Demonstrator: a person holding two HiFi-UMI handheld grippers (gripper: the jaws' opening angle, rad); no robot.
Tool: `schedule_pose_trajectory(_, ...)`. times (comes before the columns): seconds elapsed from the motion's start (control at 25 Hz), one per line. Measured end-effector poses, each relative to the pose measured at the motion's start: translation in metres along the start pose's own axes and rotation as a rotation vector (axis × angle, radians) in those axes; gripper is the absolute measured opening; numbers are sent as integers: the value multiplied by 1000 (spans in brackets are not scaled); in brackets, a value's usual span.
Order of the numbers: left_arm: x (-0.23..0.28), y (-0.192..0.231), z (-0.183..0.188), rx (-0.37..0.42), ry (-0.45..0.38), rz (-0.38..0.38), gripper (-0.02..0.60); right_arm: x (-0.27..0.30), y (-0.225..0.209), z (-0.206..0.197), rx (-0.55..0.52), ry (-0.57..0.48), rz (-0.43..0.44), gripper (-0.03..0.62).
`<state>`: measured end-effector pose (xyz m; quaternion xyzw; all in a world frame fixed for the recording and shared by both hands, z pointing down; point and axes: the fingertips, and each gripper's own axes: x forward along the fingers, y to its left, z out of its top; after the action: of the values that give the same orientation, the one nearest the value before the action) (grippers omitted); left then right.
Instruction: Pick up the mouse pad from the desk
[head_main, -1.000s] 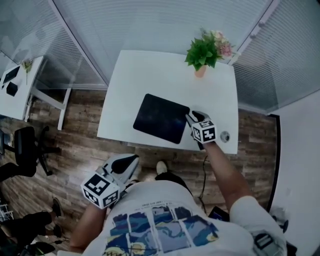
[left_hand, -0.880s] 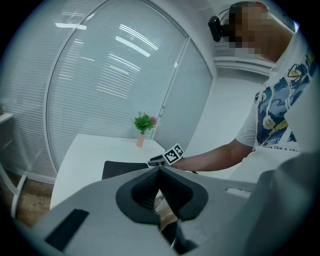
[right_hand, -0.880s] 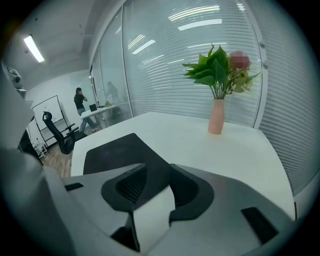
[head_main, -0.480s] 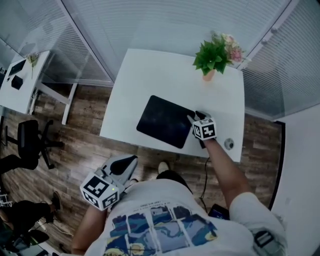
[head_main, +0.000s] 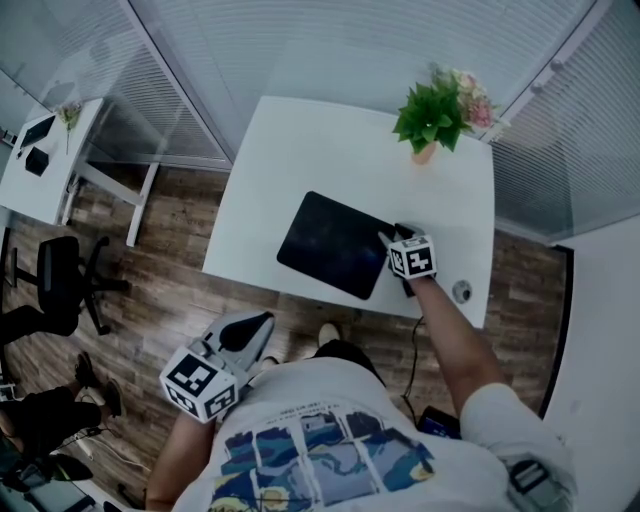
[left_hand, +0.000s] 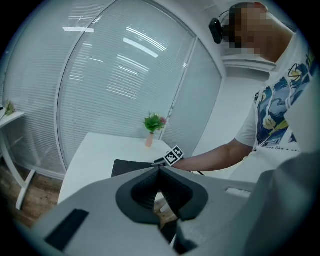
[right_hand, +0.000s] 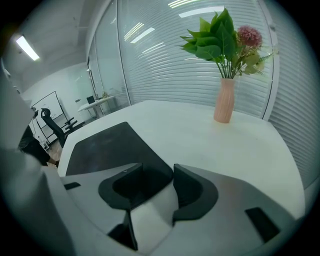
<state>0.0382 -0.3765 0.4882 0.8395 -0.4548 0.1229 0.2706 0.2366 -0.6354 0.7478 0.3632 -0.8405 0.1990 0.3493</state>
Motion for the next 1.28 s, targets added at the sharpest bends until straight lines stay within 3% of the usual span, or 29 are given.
schedule_pose_trajectory(0.24,-1,1,2,5,1,-6,2,0,3,1,-2,3,-10,173)
schedule_pose_trajectory(0.4,-3,4,1,7,1,-5,2,3,10,0,-13,3,-5,102)
schedule_pose_trajectory(0.68,-20,7,-3,15,-9,0,2,2,16,1,-6,-1,-46,53)
schedule_pose_trajectory(1.28,-85,15,-23,10,-60,-12,2,-38,50,31,-54,-61,-126,31)
